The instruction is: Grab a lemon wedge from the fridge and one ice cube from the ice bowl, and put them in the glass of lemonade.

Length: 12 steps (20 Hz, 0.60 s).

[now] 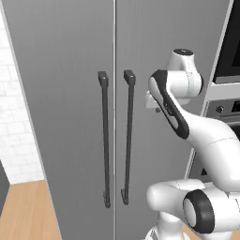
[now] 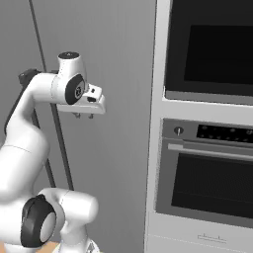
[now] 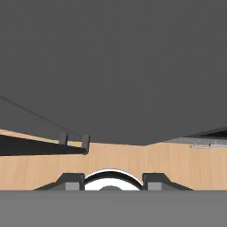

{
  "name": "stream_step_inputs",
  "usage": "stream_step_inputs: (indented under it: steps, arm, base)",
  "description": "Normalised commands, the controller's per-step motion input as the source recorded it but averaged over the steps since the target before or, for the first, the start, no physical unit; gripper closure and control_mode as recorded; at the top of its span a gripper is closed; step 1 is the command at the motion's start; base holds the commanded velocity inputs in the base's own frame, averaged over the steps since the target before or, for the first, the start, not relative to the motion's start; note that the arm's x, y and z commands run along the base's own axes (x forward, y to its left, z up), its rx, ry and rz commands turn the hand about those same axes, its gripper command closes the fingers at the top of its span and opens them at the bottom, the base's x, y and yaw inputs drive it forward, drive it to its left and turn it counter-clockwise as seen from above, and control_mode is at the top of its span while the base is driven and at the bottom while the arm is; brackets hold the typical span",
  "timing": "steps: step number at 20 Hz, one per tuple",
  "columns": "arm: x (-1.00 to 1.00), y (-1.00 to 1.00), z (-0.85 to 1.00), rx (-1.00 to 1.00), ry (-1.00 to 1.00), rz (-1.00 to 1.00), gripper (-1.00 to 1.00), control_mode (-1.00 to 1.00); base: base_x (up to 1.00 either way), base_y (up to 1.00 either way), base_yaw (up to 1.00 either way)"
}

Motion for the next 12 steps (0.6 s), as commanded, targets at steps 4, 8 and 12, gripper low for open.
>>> stream_step_inputs:
  steps: [4, 8, 12]
  arm:
    - [-0.57, 0.11, 0.0, 0.0, -0.03, 0.02, -1.0, -1.0]
    - [-0.97, 0.03, 0.0, 0.03, -0.09, 0.0, -1.0, -1.0]
    - [-0.89, 0.06, -0.01, 0.03, -0.01, 0.0, -1.0, -1.0]
  base:
    - [0.0, 0.0, 0.0]
    - [0.0, 0.0, 0.0]
    - [0.0, 0.0, 0.0]
